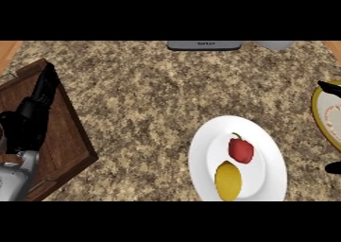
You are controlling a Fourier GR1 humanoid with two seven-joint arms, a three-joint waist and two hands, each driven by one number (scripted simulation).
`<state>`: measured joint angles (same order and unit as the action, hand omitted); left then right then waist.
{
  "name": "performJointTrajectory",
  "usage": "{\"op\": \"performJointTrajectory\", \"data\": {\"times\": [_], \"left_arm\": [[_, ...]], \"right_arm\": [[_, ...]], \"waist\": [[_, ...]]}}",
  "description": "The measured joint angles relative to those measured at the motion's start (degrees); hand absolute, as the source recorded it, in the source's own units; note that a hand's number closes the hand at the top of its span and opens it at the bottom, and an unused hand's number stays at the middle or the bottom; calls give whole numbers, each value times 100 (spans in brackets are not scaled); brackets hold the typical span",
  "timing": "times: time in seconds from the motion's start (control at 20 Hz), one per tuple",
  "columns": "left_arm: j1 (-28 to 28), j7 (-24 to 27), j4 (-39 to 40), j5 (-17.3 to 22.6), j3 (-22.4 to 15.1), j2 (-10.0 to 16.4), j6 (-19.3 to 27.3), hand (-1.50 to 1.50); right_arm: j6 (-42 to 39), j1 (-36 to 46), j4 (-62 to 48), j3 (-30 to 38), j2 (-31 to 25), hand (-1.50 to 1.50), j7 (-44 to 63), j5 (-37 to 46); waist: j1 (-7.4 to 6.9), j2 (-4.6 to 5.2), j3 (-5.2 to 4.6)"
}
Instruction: Pick the bell pepper from the plate and place it in the bowl
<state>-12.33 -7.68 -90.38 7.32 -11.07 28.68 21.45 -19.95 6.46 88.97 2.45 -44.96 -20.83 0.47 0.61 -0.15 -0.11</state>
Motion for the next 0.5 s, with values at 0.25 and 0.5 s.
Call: {"op": "performJointTrajectory", "data": {"times": [0.25, 0.5], "left_arm": [[-77, 20, 107, -114, -42, -110, -17, 0], [-92, -51, 73, -211, 18, -178, -79, 0]], "right_arm": [[-217, 388, 689, -611, -202, -150, 1304, 551], [-530, 674, 1139, -1271, 85, -150, 2328, 926]], "waist": [[-66, 7, -3], [-89, 10, 2]]}}
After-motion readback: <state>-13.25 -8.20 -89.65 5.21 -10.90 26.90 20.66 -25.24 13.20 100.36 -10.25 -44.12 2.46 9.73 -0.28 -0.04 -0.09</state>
